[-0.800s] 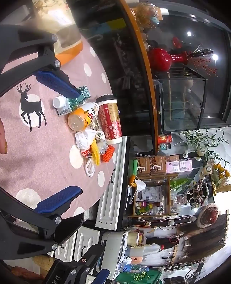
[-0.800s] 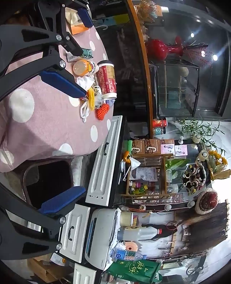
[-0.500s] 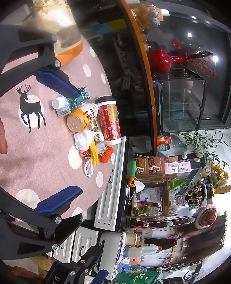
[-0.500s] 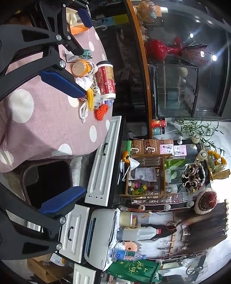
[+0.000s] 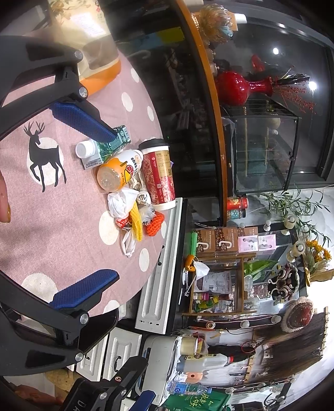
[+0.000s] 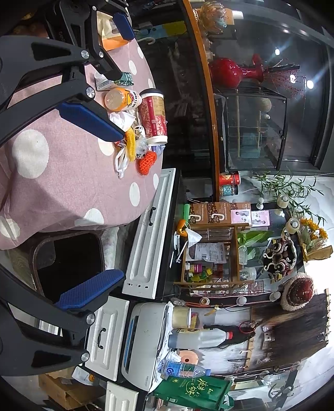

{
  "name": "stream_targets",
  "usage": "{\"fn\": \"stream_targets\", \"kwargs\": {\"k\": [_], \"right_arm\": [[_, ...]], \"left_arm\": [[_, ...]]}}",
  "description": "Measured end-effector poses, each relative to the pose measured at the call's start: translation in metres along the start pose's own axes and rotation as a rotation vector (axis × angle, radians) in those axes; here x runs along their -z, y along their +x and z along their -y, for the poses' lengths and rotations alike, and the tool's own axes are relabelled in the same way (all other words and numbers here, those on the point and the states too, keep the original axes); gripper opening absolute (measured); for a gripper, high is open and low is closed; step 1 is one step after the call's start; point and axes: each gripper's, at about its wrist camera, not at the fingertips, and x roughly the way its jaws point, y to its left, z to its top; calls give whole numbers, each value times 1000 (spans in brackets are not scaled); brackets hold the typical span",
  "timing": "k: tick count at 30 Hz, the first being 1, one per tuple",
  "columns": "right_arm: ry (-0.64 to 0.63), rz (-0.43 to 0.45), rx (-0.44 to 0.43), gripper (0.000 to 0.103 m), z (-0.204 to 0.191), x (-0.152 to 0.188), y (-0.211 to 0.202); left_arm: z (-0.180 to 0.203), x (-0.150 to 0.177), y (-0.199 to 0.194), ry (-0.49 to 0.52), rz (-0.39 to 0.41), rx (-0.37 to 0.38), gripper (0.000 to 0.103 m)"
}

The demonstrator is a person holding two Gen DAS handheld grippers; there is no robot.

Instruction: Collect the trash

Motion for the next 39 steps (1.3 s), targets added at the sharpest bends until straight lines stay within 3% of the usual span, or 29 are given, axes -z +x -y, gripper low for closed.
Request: {"fn": "stream_targets", "kwargs": {"k": [11, 17, 33, 39], "right_arm": [[5, -23, -5, 98, 0, 1, 1], [-47, 19, 9, 98, -5, 3, 2], [-65, 26, 12, 98, -8, 7, 5], [-86, 1, 2, 98, -9, 12, 14]], "left_arm": [[-2, 1, 0, -4, -5, 0, 98], [-1, 2, 0, -5, -10, 0, 98], [-1, 2, 0, -5, -15, 0, 98], [-1, 5, 11, -3, -59, 7, 98]]}}
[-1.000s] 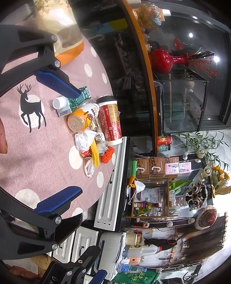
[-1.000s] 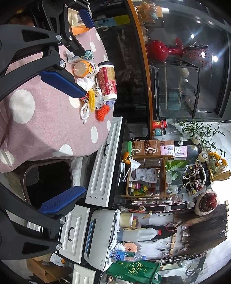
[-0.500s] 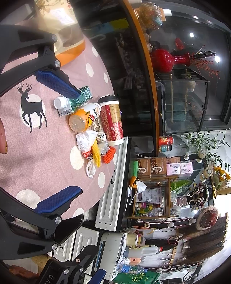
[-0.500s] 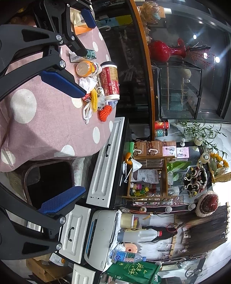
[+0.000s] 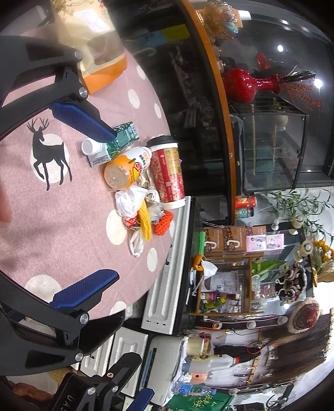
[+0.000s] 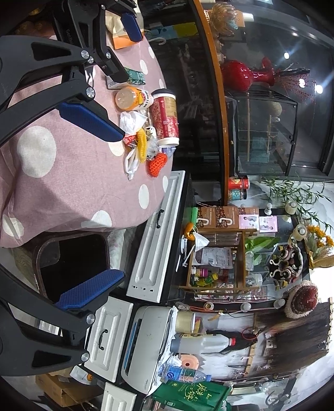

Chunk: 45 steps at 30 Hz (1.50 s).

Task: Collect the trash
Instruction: 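Grasp the green drink carton with the left tool while the right tool grasps the juice bottle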

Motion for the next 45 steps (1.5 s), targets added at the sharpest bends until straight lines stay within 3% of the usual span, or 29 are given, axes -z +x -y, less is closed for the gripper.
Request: {"fn": "stream_targets", "kwargs": {"k": [5, 9, 13, 16, 21, 24, 27, 34, 42, 45], "right_arm": [[-42, -45, -9, 98, -3, 7, 16], [-59, -156, -31, 98, -4, 13, 37], [-83, -194, -49, 98, -8, 12, 49], [-90, -240, -87, 98, -11, 11, 58], [-113, -274, -147, 98, -22, 1, 71], [-125, -284, -179, 98, -29, -5, 80], [-141, -284, -191, 98, -36, -8, 86], [-154, -300, -228, 98, -48, -10, 94], [-172, -353, -288, 98, -67, -7, 103], [-207, -370, -317, 98, -80, -8, 109]], "left_arm": [[-8, 5, 14, -24, -84, 28, 98], [-15, 4, 27, -23, -154, 34, 98], [-35, -5, 45, -12, -217, -23, 98], [-58, -14, 69, -27, -311, -60, 98], [-103, -22, 116, -119, -512, -57, 94], [-124, -22, 131, -217, -562, -44, 89], [-133, -21, 139, -266, -598, -27, 85], [-137, -19, 151, -266, -653, -25, 72], [-155, -8, 173, -312, -725, -30, 66], [-155, -7, 173, -266, -712, -73, 51]]}}
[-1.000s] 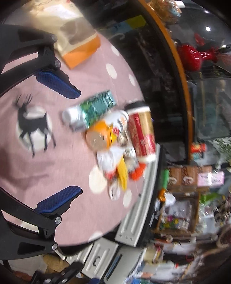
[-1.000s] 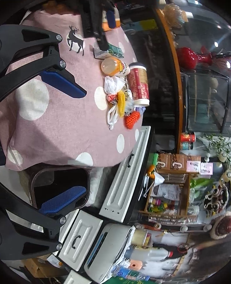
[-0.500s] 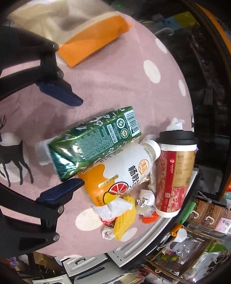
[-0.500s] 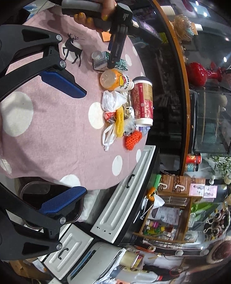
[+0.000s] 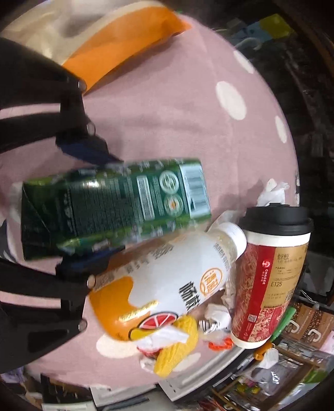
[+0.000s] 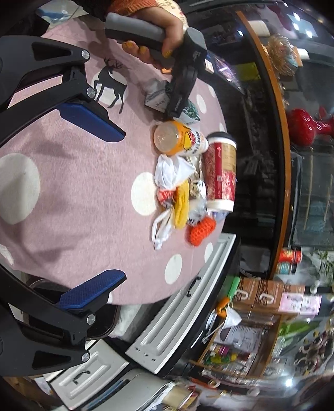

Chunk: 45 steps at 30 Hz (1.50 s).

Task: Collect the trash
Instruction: 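Grasp the green drink carton with the left tool while the right tool grasps the juice bottle, then carry the juice bottle over the black bin and release it with the right tool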

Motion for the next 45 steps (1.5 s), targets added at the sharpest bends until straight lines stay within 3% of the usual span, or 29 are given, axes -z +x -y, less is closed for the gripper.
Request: {"fn": "stream_targets", "kwargs": {"k": [5, 12, 19, 28, 32, 38, 45], "right_arm": [[-11, -56, -83, 98, -10, -12, 20], [20, -125, -274, 98, -27, -50, 58], [-13, -193, -418, 97, -64, -103, 108], [-141, -325, -280, 82, -116, -118, 178], [-158, -344, -230, 66, -121, -109, 195], [-139, -326, -251, 63, -115, -101, 192], [-104, -261, -378, 62, -104, -91, 150]], "left_arm": [[-10, 9, -7, -3, 23, 0, 49], [-32, 47, -50, -7, 190, -34, 49], [-51, 73, -78, -38, 287, -50, 49], [-31, 70, -70, -52, 290, -38, 49], [-31, 72, -66, -55, 276, -28, 49], [-29, 74, -62, -49, 265, -26, 49], [-24, 73, -65, -41, 280, -16, 49]]}}
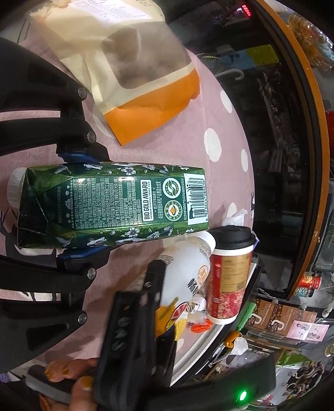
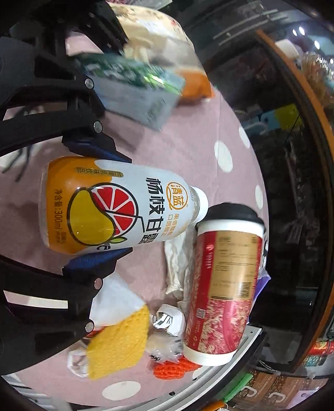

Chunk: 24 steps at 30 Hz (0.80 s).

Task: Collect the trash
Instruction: 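Carry the juice bottle over the black bin and release it with the right tool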

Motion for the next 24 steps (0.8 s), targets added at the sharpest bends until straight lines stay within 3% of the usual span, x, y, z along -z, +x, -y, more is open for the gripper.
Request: {"fn": "stream_targets", "kwargs": {"k": [11, 17, 24], "right_arm": [[90, 82, -67, 61, 31, 55, -60], [205, 136, 10, 62, 80, 97, -102], [377, 206, 201, 62, 158, 174, -172]], "left_arm": [[24, 8, -12, 66, 17, 54, 49], [54, 14, -20, 139, 45, 97, 49], [102, 16, -23, 246, 76, 167, 49]]}}
